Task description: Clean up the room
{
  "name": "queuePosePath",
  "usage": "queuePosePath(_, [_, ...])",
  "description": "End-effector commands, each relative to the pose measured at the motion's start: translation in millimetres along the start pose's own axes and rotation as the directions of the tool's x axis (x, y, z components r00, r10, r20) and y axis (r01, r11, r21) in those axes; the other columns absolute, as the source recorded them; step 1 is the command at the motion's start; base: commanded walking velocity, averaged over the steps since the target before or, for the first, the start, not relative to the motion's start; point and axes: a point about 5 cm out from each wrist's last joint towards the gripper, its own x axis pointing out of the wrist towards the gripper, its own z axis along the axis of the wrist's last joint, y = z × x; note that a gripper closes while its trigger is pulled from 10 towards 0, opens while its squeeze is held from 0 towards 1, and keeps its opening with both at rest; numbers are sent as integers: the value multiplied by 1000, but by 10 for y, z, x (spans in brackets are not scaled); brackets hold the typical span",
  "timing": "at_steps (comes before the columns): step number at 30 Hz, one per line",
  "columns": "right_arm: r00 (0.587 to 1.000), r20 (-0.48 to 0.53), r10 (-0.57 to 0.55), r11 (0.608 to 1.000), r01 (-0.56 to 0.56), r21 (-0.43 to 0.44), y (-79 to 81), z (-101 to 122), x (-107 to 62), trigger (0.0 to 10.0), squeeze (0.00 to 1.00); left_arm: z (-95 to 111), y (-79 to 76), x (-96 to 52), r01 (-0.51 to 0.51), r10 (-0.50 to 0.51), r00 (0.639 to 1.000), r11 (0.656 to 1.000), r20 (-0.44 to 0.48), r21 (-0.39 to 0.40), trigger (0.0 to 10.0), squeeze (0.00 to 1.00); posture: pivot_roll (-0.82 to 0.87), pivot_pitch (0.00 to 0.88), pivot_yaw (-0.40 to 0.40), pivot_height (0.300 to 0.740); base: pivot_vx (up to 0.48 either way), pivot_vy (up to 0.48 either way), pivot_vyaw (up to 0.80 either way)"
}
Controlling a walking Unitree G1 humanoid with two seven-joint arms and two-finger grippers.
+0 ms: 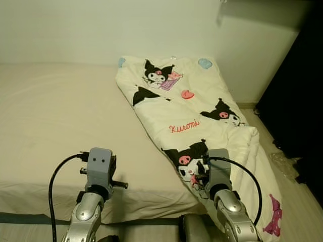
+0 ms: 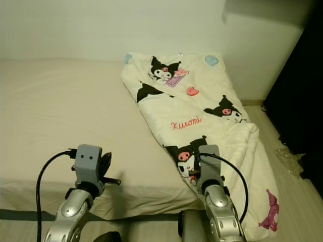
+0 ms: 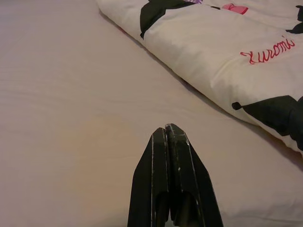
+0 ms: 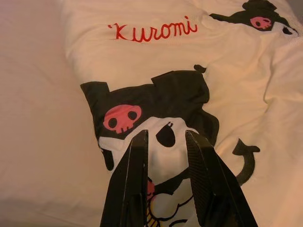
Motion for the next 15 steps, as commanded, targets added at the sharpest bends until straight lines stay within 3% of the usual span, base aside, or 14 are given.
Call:
queuePosePath(1, [999, -3, -44, 999, 44, -7, -73, -36, -25, 10000, 0, -70, 29, -37, 4, -3, 999, 1000, -32, 8, 10000, 0, -62, 115, 15, 554, 0, 0, 0])
queuePosePath(6, [994, 6, -112, 993, 112, -35, -159, -30, -24, 10000, 0, -73, 35, -32, 6, -6, 999, 1000, -34, 8, 10000, 0, -65, 119, 14, 554, 0, 0, 0])
queuePosePath(11, [970, 34, -239, 968, 241, -72, -368, 11, -39, 10000, 0, -90, 30, -33, 11, -11, 999, 1000, -41, 2, 10000, 0, -74, 126, 14, 554, 0, 0, 0])
queuePosePath(15, [962, 16, -271, 959, 271, -77, -433, -4, -42, 10000, 0, -108, 34, -37, 18, -18, 999, 1000, -49, 2, 10000, 0, -79, 130, 14, 550, 0, 0, 0])
